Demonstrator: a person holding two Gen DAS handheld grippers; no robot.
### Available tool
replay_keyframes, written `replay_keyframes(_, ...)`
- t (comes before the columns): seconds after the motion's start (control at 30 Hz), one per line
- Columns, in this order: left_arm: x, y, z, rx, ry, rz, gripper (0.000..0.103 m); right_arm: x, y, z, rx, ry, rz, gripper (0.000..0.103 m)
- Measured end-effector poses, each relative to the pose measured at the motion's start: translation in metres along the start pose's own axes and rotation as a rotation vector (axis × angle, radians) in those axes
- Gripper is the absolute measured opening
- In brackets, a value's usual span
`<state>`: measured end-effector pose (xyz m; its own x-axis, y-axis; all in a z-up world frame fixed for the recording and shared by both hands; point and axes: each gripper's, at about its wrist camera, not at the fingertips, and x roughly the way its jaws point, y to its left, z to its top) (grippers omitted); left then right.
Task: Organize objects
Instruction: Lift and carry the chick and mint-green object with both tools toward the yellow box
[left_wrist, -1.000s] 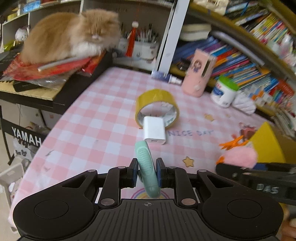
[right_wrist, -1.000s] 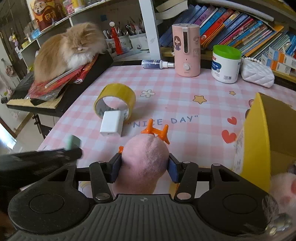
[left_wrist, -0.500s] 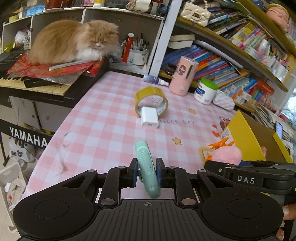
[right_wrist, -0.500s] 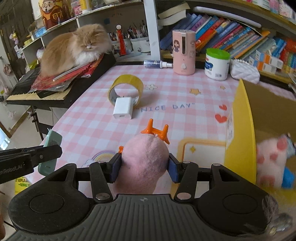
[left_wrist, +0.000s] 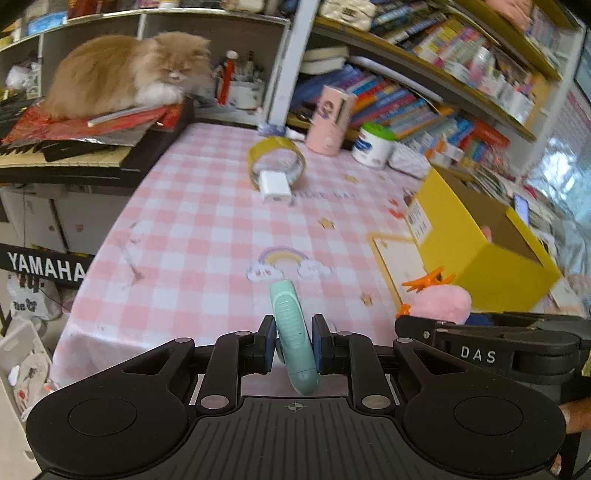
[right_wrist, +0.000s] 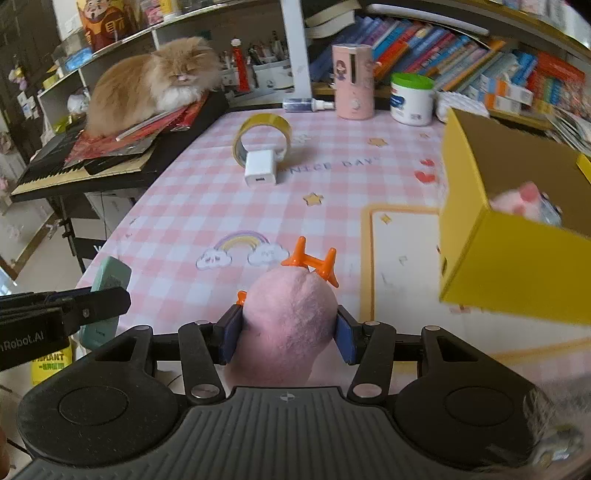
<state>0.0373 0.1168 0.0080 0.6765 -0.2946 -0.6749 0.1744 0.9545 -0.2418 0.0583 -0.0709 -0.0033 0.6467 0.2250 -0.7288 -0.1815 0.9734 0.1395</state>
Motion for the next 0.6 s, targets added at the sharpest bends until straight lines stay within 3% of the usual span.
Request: replay_keyframes(0.6,-0.001,-0.056,-0.034,0.167,0.102,-0.173,0.019,-0.054,-0.029,-0.074,0.180,0.024,-0.132,0.049)
